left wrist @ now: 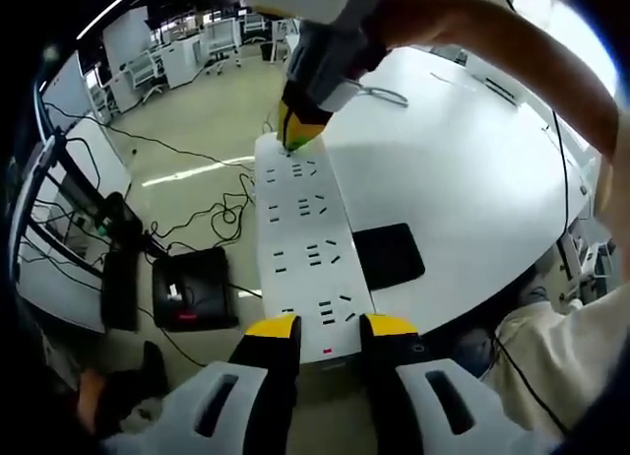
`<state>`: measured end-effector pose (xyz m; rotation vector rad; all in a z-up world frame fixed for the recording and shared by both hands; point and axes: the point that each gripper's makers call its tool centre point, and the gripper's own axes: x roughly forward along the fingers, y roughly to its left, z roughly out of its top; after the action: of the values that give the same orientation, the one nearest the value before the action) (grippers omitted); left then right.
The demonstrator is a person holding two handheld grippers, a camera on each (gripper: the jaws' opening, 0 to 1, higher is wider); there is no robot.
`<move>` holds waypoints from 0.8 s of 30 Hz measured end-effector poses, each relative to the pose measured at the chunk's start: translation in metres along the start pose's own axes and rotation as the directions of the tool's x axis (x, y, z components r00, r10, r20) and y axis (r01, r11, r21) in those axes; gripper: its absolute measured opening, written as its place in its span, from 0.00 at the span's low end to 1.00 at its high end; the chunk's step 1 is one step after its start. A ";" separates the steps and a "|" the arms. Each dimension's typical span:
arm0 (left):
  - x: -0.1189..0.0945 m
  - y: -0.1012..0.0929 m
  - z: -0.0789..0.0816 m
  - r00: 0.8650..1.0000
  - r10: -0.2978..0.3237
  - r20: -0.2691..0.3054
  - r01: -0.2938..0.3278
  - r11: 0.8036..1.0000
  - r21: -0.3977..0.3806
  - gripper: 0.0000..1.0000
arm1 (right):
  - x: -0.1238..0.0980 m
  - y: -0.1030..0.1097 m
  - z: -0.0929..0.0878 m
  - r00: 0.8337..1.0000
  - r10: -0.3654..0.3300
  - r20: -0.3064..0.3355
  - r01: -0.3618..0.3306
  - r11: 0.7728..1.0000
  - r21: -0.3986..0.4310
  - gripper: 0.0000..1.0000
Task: Pick up the power strip scattered on the table, fix it on the side mounting bracket of the table, and press the switch
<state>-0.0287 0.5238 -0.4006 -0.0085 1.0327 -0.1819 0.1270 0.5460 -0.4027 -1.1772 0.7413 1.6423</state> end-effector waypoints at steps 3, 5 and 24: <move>0.000 0.001 0.000 1.000 -0.002 0.001 0.002 1.000 -0.001 0.29 | 0.000 0.004 -0.001 1.000 0.008 -0.006 -0.008 1.000 0.013 0.00; 0.000 0.001 0.000 1.000 -0.002 0.001 0.002 1.000 0.001 0.29 | 0.000 0.004 -0.002 1.000 0.007 -0.009 -0.007 1.000 0.011 0.00; 0.000 -0.002 0.001 1.000 -0.016 -0.004 0.016 1.000 0.026 0.27 | 0.005 -0.001 -0.005 0.999 -0.007 -0.038 0.008 1.000 0.005 0.00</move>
<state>-0.0282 0.5222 -0.4004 0.0071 1.0344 -0.2104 0.1289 0.5435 -0.4095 -1.2088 0.7641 1.6146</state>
